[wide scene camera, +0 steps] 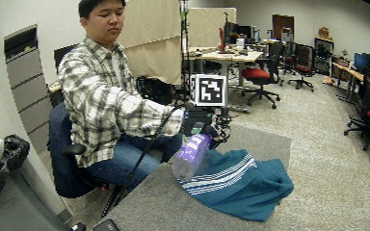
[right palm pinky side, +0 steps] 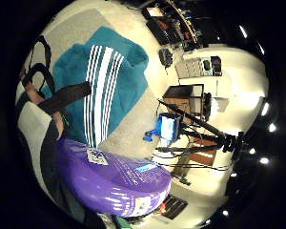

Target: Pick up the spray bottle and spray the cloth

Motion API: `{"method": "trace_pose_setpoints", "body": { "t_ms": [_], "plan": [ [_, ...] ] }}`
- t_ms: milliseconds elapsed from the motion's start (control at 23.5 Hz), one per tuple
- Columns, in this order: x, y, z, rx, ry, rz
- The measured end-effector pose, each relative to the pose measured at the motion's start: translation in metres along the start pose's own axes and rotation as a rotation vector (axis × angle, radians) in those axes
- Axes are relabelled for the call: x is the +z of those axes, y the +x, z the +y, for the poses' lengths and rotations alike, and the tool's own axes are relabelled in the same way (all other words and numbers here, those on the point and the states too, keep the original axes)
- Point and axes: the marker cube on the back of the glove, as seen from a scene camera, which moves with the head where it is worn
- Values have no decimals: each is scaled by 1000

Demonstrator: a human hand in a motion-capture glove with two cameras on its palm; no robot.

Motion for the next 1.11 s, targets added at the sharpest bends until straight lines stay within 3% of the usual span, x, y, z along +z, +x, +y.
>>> {"method": "trace_pose_setpoints", "body": {
  "t_ms": [767,1108],
  "plan": [
    [-87,65,39,202,638,-899],
    [-94,69,48,196,742,-1015]
  ]
}}
